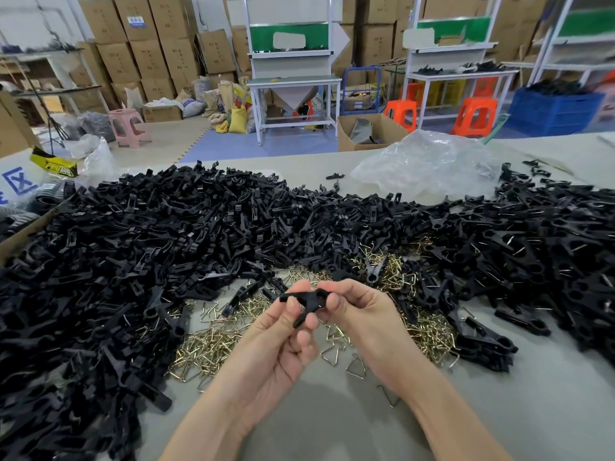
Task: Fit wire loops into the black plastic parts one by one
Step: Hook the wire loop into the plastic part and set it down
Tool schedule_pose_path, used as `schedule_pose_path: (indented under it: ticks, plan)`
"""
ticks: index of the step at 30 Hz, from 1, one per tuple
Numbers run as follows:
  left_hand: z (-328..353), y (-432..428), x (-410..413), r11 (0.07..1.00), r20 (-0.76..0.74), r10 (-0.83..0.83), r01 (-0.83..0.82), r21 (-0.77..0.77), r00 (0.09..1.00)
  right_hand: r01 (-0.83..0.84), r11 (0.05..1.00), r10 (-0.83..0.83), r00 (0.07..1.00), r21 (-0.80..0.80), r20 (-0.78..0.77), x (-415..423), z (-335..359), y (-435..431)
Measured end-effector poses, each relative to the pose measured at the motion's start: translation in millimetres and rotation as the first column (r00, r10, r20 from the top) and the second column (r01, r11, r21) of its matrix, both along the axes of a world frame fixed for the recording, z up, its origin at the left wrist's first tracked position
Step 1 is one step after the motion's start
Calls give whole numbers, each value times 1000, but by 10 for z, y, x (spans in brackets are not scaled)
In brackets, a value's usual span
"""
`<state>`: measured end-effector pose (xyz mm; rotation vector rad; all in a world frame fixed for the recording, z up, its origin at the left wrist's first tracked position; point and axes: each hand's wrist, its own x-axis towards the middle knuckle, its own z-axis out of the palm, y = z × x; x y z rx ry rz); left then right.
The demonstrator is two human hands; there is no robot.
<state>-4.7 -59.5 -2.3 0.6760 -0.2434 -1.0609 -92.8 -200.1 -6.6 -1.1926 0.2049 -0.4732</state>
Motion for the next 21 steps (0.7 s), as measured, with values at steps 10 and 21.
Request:
schedule_pose_path:
  ticks: [10, 21]
  plan:
    - [-27, -46, 88, 963, 182, 106, -147, 227, 978, 163, 773, -289, 951, 613, 113, -214, 290, -450]
    - [-143, 83, 102, 565, 996, -83, -822, 73, 31, 402, 907, -407, 913, 122, 18, -337, 848, -782]
